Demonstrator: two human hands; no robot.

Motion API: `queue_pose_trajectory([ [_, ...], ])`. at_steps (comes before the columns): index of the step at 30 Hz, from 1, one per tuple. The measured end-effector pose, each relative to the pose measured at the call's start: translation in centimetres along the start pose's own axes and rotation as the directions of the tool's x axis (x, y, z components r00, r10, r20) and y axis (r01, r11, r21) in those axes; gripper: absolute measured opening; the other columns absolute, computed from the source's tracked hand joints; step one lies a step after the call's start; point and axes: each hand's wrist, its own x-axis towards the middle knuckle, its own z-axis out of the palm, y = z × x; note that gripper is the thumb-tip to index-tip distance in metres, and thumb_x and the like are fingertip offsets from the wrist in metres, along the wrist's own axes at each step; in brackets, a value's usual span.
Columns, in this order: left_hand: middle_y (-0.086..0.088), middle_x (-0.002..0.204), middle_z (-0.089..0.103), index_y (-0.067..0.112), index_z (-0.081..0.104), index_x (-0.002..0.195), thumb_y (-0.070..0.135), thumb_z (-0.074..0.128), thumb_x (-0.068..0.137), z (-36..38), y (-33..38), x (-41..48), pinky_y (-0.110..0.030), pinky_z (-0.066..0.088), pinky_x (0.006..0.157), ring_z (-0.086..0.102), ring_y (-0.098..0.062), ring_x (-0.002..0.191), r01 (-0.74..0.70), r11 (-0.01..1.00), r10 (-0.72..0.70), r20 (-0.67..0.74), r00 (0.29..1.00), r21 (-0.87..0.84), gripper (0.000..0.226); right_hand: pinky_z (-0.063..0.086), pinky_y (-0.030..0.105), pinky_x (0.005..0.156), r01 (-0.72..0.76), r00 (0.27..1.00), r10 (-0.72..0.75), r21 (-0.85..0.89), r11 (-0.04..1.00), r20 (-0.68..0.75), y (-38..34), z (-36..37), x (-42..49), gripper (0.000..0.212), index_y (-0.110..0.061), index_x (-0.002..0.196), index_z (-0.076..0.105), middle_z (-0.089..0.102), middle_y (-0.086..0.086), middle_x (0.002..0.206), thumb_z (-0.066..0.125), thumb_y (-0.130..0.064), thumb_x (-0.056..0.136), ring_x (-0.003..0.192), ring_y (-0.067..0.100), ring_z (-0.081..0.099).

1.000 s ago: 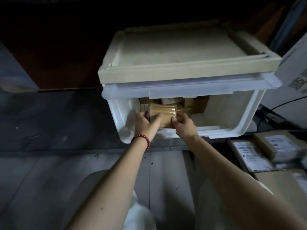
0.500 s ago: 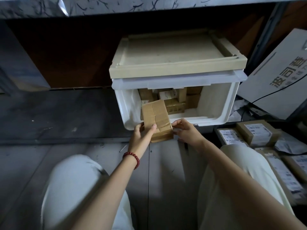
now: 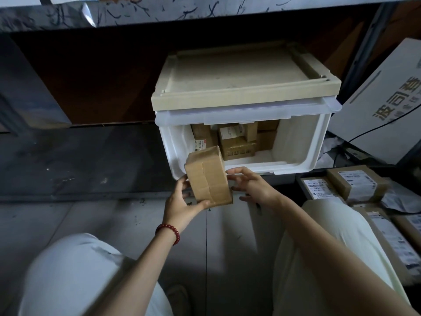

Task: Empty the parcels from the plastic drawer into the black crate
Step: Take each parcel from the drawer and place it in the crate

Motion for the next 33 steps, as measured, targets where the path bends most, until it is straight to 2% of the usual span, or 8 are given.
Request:
queue_pose_trajectory([
  [4, 0.01, 0.127, 0.056, 0.04, 0.041, 0.132, 0.041, 0.081, 0.069, -0.3, 0.0, 0.0, -0.014, 0.042, 0.074, 0.056, -0.007, 0.111, -0.023, 0.997, 0.024, 0.023, 0.999, -0.071, 0.075, 0.041, 0.041, 0.093, -0.048, 0.998, 0.048, -0.015, 0.999, -0.028, 0.8, 0.6, 0.6, 0.017, -0.022, 0.116, 0.048, 0.051, 0.0, 0.135, 0.036, -0.024, 0.104, 0.114, 0.019, 0.05],
  [11, 0.019, 0.126, 0.054, 0.04, 0.044, 0.128, 0.061, 0.075, 0.062, -0.2, 0.5, -0.2, -0.019, 0.044, 0.088, 0.051, -0.002, 0.116, -0.041, 0.992, 0.049, 0.069, 0.996, -0.12, 0.075, 0.044, 0.042, 0.098, -0.105, 0.991, 0.109, 0.056, 0.993, -0.072, 1.4, 1.0, 1.4, 0.03, -0.029, 0.131, 0.042, 0.052, 0.003, 0.132, 0.033, -0.038, 0.104, 0.115, 0.022, 0.054],
  [15, 0.02, 0.119, 0.054, 0.039, 0.045, 0.119, 0.066, 0.067, 0.063, 0.1, 0.9, -0.3, -0.005, 0.042, 0.073, 0.052, 0.003, 0.111, 0.003, 0.987, 0.005, 0.05, 0.999, -0.162, 0.066, 0.046, 0.044, 0.097, -0.128, 0.987, 0.139, 0.131, 0.983, -0.079, 1.1, 1.0, 1.4, 0.041, -0.028, 0.133, 0.049, 0.057, -0.001, 0.126, 0.031, -0.048, 0.102, 0.108, 0.022, 0.058],
  [18, 0.012, 0.125, 0.051, 0.039, 0.043, 0.119, 0.068, 0.064, 0.067, 0.2, 1.1, -0.2, -0.007, 0.042, 0.071, 0.051, -0.002, 0.112, 0.002, 0.982, 0.008, 0.048, 0.999, -0.187, 0.063, 0.047, 0.045, 0.098, -0.129, 0.989, 0.138, 0.139, 0.982, -0.053, 1.1, 1.0, 1.1, 0.045, -0.024, 0.131, 0.054, 0.06, 0.003, 0.124, 0.036, -0.051, 0.1, 0.111, 0.023, 0.058],
  [24, 0.004, 0.133, 0.046, 0.036, 0.041, 0.128, 0.036, 0.073, 0.078, 0.8, 0.3, 0.4, -0.009, 0.05, 0.066, 0.052, 0.001, 0.105, 0.007, 0.981, -0.004, 0.017, 1.0, -0.194, 0.059, 0.053, 0.041, 0.087, -0.09, 0.996, 0.093, 0.164, 0.982, -0.008, 1.1, 0.9, 0.4, 0.02, -0.019, 0.109, 0.052, 0.069, 0.003, 0.107, 0.058, -0.031, 0.095, 0.103, 0.019, 0.065],
  [26, 0.003, 0.138, 0.044, 0.029, 0.042, 0.136, 0.027, 0.074, 0.081, 1.1, -0.1, 0.8, -0.024, 0.053, 0.084, 0.052, -0.01, 0.116, 0.014, 0.985, -0.011, 0.019, 1.0, -0.171, 0.065, 0.054, 0.036, 0.081, -0.102, 0.994, 0.105, 0.184, 0.978, -0.004, 1.2, 1.0, 0.2, 0.025, -0.019, 0.109, 0.046, 0.07, 0.002, 0.107, 0.063, -0.028, 0.092, 0.099, 0.015, 0.066],
  [28, 0.002, 0.142, 0.043, 0.025, 0.04, 0.141, 0.021, 0.073, 0.083, 1.6, 0.1, 0.8, -0.031, 0.052, 0.089, 0.05, -0.015, 0.123, 0.013, 0.988, -0.009, 0.028, 1.0, -0.156, 0.067, 0.054, 0.029, 0.075, -0.084, 0.995, 0.092, 0.225, 0.971, -0.029, 1.2, 1.0, -0.1, 0.04, -0.02, 0.122, 0.04, 0.066, 0.002, 0.115, 0.066, -0.023, 0.091, 0.098, 0.012, 0.065],
  [33, 0.012, 0.129, 0.047, 0.03, 0.03, 0.146, 0.03, 0.069, 0.085, 3.6, 3.1, 0.5, -0.013, 0.051, 0.069, 0.051, 0.003, 0.104, -0.197, 0.98, 0.198, -0.023, 0.98, 0.029, 0.072, 0.058, 0.036, 0.079, 0.117, 0.975, -0.085, 0.149, 0.982, -0.207, 0.2, -0.6, -2.1, 0.061, -0.024, 0.14, 0.034, 0.054, 0.0, 0.122, 0.067, -0.019, 0.089, 0.102, 0.019, 0.064],
])
